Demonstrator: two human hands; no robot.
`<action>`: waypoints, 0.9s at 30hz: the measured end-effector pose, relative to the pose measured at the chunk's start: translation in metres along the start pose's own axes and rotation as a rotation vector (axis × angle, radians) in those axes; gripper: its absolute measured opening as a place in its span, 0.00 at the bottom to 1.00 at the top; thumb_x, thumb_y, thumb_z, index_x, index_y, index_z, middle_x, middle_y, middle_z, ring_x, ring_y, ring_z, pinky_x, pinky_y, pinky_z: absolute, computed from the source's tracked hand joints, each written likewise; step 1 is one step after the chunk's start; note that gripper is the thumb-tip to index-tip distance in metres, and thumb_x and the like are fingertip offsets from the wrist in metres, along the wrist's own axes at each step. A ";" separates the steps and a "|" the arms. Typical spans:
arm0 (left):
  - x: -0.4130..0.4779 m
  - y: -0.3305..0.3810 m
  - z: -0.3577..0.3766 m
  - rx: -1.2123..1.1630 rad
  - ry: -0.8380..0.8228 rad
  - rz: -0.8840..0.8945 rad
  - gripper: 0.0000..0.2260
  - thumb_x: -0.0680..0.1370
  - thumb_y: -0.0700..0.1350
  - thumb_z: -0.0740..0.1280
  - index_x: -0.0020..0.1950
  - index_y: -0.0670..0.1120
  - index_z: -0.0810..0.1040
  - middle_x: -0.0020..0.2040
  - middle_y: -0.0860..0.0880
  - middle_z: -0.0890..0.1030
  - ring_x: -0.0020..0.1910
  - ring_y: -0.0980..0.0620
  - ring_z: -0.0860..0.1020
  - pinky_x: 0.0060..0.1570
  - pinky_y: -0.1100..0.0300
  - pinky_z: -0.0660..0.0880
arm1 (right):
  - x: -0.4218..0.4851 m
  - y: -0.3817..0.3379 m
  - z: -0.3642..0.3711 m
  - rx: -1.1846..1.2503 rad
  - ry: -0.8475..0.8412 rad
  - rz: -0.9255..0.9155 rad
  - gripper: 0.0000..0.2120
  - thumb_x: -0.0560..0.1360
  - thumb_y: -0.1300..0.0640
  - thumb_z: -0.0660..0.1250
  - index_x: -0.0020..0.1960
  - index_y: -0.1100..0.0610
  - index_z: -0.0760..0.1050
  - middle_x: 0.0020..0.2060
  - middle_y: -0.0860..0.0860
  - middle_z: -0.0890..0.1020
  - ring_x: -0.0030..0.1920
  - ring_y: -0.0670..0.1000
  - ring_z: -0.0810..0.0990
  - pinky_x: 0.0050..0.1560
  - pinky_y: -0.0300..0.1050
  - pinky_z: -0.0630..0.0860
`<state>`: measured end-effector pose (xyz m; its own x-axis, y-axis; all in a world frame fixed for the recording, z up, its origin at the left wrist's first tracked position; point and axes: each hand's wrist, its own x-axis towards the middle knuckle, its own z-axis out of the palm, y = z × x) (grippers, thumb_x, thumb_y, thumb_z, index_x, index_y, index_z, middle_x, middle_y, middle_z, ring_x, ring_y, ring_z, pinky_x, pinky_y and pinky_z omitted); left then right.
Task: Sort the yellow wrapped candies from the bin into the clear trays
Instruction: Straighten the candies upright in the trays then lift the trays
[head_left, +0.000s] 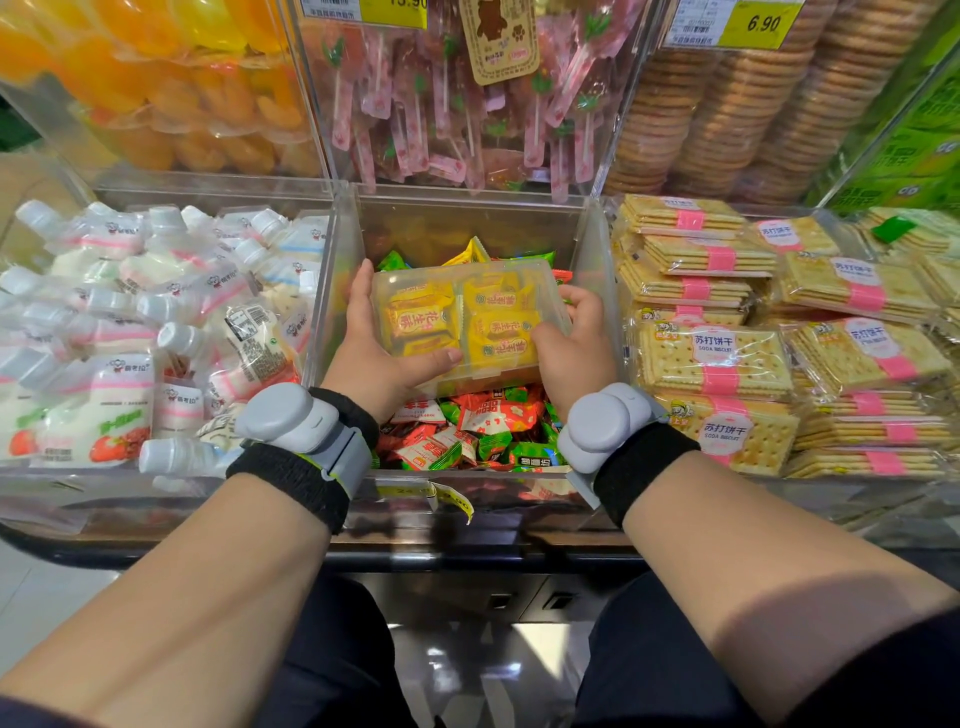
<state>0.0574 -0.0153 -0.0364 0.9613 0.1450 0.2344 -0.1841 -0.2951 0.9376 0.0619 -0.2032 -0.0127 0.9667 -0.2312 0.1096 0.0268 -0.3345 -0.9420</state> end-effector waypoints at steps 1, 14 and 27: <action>0.000 -0.001 0.000 0.000 -0.002 0.002 0.52 0.61 0.49 0.79 0.75 0.56 0.48 0.74 0.53 0.59 0.69 0.59 0.63 0.64 0.64 0.62 | 0.000 0.000 -0.001 0.000 0.003 -0.007 0.16 0.73 0.57 0.61 0.59 0.49 0.66 0.40 0.40 0.73 0.38 0.44 0.74 0.36 0.42 0.72; 0.005 -0.006 -0.001 -0.126 0.022 -0.090 0.49 0.54 0.61 0.79 0.67 0.70 0.54 0.71 0.54 0.66 0.67 0.55 0.69 0.65 0.48 0.69 | 0.001 0.000 0.000 -0.034 0.043 0.001 0.12 0.73 0.56 0.60 0.56 0.50 0.68 0.37 0.43 0.74 0.34 0.46 0.72 0.29 0.42 0.65; 0.004 -0.008 -0.001 -0.072 0.010 -0.040 0.53 0.56 0.57 0.79 0.74 0.59 0.50 0.66 0.60 0.67 0.60 0.67 0.71 0.62 0.61 0.70 | 0.003 0.005 -0.001 -0.063 -0.063 0.060 0.18 0.73 0.51 0.58 0.63 0.40 0.66 0.45 0.47 0.80 0.37 0.50 0.77 0.32 0.43 0.70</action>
<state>0.0621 -0.0109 -0.0428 0.9663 0.1646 0.1981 -0.1598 -0.2200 0.9623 0.0644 -0.2059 -0.0166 0.9802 -0.1955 0.0319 -0.0455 -0.3787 -0.9244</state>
